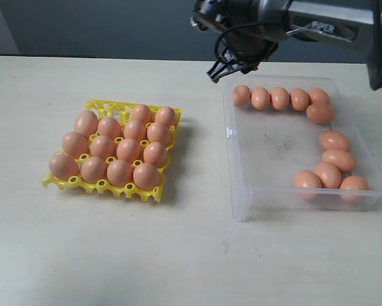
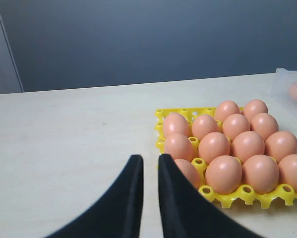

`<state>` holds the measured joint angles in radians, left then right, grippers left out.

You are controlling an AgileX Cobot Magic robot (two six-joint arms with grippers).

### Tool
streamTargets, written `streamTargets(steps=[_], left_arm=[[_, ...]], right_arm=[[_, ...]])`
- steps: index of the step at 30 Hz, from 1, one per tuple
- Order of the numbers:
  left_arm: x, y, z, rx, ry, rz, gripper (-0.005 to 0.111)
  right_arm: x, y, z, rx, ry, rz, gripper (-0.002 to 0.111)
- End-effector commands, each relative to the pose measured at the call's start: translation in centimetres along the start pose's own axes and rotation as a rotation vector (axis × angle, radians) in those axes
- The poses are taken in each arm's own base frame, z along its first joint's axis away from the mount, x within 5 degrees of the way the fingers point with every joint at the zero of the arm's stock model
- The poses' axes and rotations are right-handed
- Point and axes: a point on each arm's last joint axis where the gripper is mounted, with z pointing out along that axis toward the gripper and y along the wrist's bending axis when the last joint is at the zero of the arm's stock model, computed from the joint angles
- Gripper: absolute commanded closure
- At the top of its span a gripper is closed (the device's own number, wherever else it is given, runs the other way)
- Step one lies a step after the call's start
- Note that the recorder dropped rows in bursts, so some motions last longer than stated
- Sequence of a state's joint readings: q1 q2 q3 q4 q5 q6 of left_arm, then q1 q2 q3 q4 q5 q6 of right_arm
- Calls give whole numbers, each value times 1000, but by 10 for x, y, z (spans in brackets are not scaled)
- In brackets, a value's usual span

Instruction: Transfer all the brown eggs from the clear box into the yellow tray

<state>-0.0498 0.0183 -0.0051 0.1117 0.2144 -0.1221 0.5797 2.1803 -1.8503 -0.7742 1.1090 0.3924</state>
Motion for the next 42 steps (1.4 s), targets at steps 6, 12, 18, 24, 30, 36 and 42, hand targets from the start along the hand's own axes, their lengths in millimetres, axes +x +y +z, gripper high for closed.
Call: streamTargets(steps=[6,12,18,24,30,36,42], left_arm=[[1,0,1,2,5,1,95],[1,0,1,2,5,1,95],[1,0,1,2,5,1,95],[1,0,1,2,5,1,95],[1,0,1,2,5,1,95],[1,0,1,2,5,1,95],[1,0,1,2,5,1,95]], right_arm=[[28,-90,36,-249,133,189,90],[35,-103,49,-623,85,241,109],[31,-115,56,-739,-74,247,109],[47,-169,89,-578,-87,582,109],[88,-216,112,-537,-3,721,109],[132,-251,94,-407,-110,877,109],[142,-233,61,-495,-233,747,109]])
